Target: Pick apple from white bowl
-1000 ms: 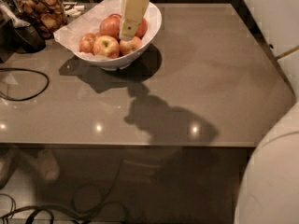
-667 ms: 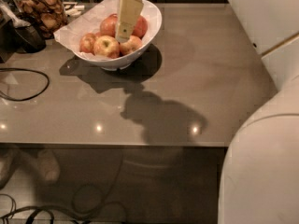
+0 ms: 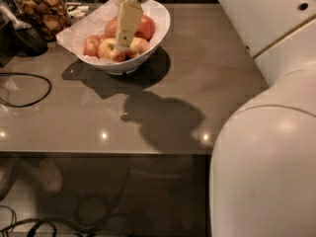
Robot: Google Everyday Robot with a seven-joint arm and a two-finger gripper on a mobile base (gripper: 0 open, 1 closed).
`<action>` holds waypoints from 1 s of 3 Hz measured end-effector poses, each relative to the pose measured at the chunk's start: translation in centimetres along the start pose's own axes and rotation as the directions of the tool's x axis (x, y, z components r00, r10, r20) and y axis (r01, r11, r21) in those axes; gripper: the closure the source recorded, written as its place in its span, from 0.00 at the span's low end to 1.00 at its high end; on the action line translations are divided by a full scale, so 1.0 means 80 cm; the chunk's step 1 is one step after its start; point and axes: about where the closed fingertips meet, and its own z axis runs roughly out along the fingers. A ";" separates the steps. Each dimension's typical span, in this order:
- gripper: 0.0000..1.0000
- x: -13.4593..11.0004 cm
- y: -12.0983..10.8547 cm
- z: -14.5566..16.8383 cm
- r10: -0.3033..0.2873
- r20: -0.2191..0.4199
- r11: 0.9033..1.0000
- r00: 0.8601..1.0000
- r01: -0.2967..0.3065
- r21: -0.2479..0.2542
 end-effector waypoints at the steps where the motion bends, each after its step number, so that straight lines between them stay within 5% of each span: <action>1: 0.18 -0.004 -0.004 0.013 -0.006 0.000 1.000 1.000 0.006 -0.020; 3: 0.19 -0.002 -0.018 0.031 -0.016 -0.012 0.999 1.000 0.015 -0.035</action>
Offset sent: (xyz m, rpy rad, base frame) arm 0.0046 0.0057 -0.0135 -0.0507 0.0683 0.0439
